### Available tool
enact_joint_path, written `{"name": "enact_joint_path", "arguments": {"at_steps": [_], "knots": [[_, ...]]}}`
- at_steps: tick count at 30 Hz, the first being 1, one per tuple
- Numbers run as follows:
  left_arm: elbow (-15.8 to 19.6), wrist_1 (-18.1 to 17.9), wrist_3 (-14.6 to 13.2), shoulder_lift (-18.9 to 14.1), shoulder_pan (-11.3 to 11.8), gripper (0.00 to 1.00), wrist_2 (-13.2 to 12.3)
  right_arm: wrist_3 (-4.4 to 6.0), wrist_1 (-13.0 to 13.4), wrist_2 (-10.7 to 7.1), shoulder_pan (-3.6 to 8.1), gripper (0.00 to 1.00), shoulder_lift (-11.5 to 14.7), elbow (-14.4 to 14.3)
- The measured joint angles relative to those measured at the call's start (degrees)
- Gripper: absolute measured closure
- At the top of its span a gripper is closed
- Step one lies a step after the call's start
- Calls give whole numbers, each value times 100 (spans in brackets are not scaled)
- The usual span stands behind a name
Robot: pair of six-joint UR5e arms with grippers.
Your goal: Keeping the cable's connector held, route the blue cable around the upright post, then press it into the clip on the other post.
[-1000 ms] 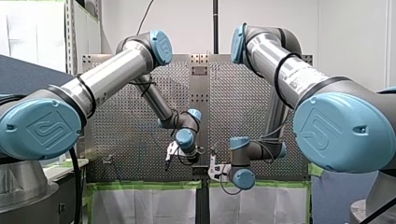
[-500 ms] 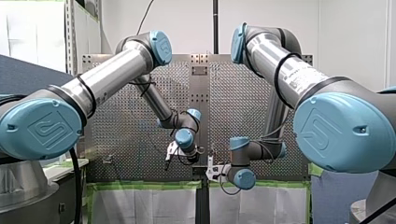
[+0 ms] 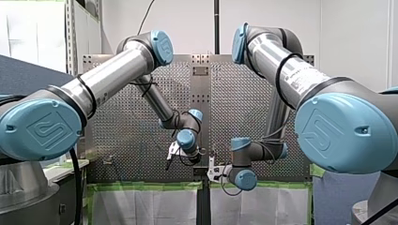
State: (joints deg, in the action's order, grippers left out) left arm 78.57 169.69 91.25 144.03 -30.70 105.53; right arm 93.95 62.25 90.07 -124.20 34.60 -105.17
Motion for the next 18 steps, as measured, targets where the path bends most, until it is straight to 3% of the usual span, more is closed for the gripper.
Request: {"name": "enact_joint_path", "arguments": {"at_steps": [8,18], "knots": [[3,84,-259,2,-188,99,282,34,-1,115,61,100,0,0],[17,13,54,4,-427,99,503,59,6,168,254,100,1,0]]}}
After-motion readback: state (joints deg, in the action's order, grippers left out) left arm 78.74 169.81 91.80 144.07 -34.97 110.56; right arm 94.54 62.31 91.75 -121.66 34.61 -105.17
